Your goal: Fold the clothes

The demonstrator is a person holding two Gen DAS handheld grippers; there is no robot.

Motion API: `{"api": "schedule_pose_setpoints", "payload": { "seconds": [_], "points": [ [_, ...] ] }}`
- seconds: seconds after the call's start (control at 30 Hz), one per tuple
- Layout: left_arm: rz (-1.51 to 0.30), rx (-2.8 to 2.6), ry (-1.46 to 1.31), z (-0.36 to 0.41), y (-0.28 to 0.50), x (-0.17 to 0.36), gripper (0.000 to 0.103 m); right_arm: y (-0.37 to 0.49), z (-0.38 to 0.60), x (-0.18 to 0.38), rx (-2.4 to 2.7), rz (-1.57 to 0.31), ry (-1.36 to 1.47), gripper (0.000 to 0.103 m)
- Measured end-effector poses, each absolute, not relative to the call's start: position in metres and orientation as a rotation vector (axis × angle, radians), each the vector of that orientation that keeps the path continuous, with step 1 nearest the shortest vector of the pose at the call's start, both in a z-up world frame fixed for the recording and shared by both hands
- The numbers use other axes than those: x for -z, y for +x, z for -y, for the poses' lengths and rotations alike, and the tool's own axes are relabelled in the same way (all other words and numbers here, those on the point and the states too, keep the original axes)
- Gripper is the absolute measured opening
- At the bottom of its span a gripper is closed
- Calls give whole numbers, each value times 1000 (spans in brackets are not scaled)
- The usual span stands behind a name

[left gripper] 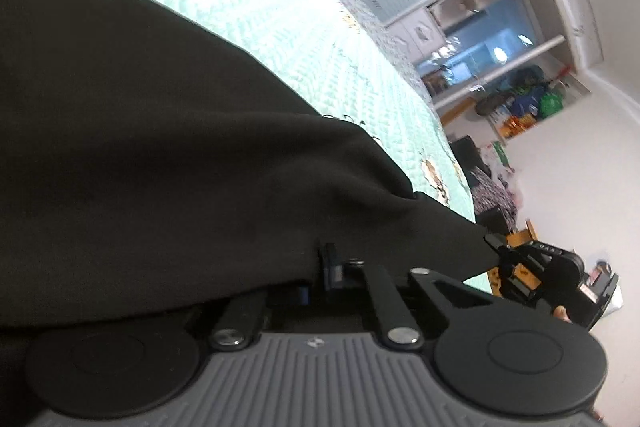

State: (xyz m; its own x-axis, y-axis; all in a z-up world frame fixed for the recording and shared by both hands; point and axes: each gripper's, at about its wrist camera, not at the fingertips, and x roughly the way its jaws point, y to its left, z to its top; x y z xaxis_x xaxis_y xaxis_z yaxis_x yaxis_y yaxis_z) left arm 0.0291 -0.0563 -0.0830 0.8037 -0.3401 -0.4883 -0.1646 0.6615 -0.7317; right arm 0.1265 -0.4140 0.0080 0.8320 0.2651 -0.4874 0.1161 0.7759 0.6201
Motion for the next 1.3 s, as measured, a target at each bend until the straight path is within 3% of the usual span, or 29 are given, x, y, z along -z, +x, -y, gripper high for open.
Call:
{"api": "schedule_pose_setpoints", "payload": {
  "seconds": [0.2,0.33,0.6,0.97,1.3],
  "points": [
    [-462,296,-795,32,4,22,2,96,417,-22,-127,-549,677,4],
    [-446,408,-749,10,-23,-1,2,44,433,-24,-219,-509,795,4],
    [-815,449,-671,26,-25,77,2,-9,463,64,-82,-636,898,4],
    [-695,555,-663,24,-39,49,2,-33,470,48,-178,-526,987,4],
    [-849,561,-608,33,-33,76,3,-24,482,79,-138,-628,1033,2]
  ]
}}
